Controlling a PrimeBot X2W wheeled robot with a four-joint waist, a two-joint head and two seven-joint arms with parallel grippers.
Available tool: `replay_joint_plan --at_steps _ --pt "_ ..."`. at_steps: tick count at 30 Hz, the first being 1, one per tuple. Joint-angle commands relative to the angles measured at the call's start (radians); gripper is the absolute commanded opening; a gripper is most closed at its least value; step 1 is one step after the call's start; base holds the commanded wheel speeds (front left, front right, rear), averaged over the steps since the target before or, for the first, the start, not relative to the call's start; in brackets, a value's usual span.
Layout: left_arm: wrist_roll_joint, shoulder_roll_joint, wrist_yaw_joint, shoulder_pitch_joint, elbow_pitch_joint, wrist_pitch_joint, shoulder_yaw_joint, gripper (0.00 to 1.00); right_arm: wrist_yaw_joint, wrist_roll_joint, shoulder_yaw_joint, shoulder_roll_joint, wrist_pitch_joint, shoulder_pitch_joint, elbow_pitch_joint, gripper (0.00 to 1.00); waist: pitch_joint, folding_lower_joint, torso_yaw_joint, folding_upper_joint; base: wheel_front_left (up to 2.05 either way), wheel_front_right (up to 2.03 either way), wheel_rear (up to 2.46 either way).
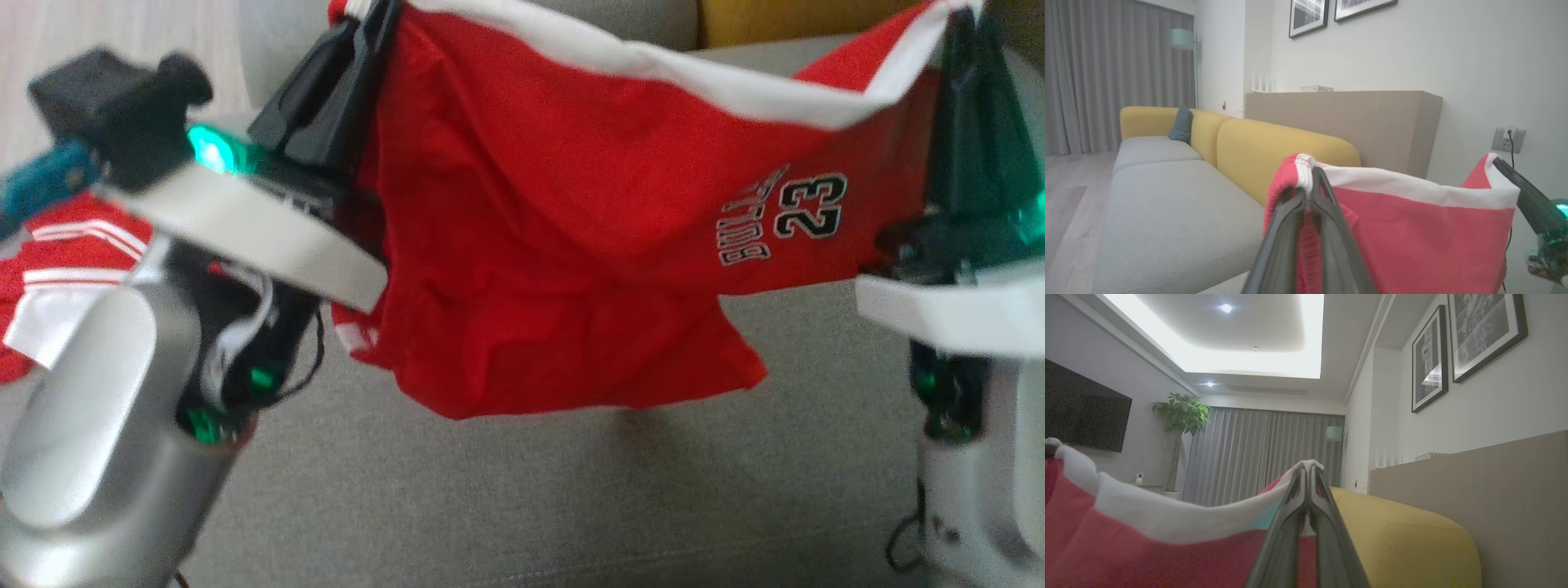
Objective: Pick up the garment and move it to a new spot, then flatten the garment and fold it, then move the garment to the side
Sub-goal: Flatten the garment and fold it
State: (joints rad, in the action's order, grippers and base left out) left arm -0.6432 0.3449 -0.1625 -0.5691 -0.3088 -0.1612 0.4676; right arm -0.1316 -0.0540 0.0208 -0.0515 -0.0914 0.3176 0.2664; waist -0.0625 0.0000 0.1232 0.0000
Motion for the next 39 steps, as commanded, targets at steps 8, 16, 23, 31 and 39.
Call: replay_joint_plan --at_steps 8,16,23,31,39 --pt "-0.002 0.029 0.078 -0.329 0.254 -0.042 -0.065 0.00 0.001 0.030 0.019 0.001 -0.005 0.385 -0.252 0.00 -0.173 0.0000 0.016 0.0000 0.00 0.00 0.00" --pt "0.077 -0.018 0.125 -0.672 0.544 0.076 -0.079 0.00 0.001 0.057 -0.005 0.001 -0.108 0.778 -0.529 0.00 -0.303 0.0000 0.037 0.0000 0.00 0.00 0.00" --pt "0.127 -0.058 0.147 -0.814 0.741 0.281 -0.095 0.00 0.001 0.019 0.000 0.001 -0.157 0.916 -0.655 0.00 -0.400 0.0000 0.049 0.0000 0.00 0.00 0.00" --pt "0.089 -0.092 0.205 -0.710 0.898 0.391 -0.097 0.00 0.001 -0.056 0.086 0.001 -0.170 0.787 -0.661 0.00 -0.475 0.0000 0.046 0.0000 0.00 0.00 0.00" --pt "0.070 -0.098 0.232 -0.459 0.775 0.421 -0.113 0.00 0.001 -0.101 0.069 0.001 -0.170 0.527 -0.524 0.00 -0.463 0.0000 0.024 0.0000 0.00 0.00 0.00"
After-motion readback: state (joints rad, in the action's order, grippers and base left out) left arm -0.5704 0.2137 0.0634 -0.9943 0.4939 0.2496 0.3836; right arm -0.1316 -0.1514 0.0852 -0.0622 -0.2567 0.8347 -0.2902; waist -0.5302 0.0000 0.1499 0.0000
